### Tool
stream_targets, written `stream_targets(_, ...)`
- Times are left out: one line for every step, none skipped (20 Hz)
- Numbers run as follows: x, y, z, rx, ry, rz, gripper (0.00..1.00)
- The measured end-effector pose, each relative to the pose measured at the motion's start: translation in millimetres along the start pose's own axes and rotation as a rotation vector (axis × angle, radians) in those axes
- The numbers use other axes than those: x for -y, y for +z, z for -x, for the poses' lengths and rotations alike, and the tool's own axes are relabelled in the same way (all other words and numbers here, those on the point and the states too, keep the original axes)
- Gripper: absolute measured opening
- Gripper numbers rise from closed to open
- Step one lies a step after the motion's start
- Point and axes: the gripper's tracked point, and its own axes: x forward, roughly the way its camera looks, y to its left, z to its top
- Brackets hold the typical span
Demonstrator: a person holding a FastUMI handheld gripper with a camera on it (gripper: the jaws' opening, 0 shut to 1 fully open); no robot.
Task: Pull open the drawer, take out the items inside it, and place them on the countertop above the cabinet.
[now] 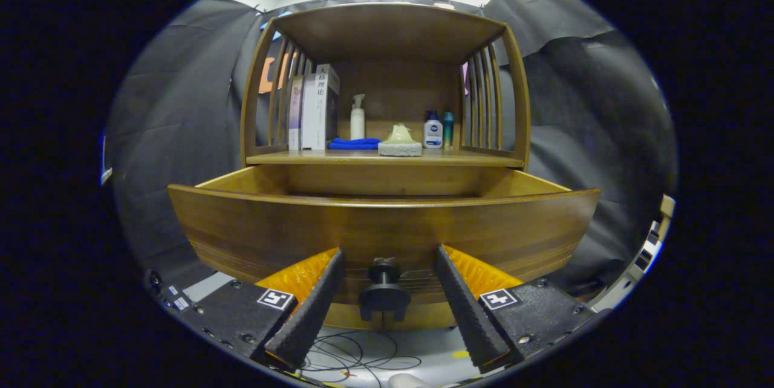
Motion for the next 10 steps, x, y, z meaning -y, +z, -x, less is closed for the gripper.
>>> stream_targets(0.5, 1.2, -3.6, 0.001, -0.002, 0.005, 0.97)
stream_targets(-0.8, 3.2, -8.8, -0.004, -0.001, 0.000, 0.97)
stream_targets(-2.6, 4.6, -13.0, -0.009, 0.000, -0.006, 0.97)
stream_targets(-2.5, 7.3, -20.4, -0.015, -0.001, -0.003, 0.98)
stream_targets(-2.2, 11.4, -27.3, -0.006, -0.003, 0.002, 0.98)
stream_targets(-2.5, 16.7, -35.6, 0.014, -0.001, 0.004, 0.98)
stream_targets(-2.7, 15.3, -40.6, 0.001, -0.003, 0.003, 0.98)
stream_targets(-2.2, 17.1, -45.3, 0.025, -0.004, 0.001, 0.98)
stream_targets(-2.9, 16.0, -47.7, 0.003, -0.005, 0.001, 0.98)
stream_targets(-3.6, 19.7, -53.1, 0.020, -0.007, -0.001, 0.98)
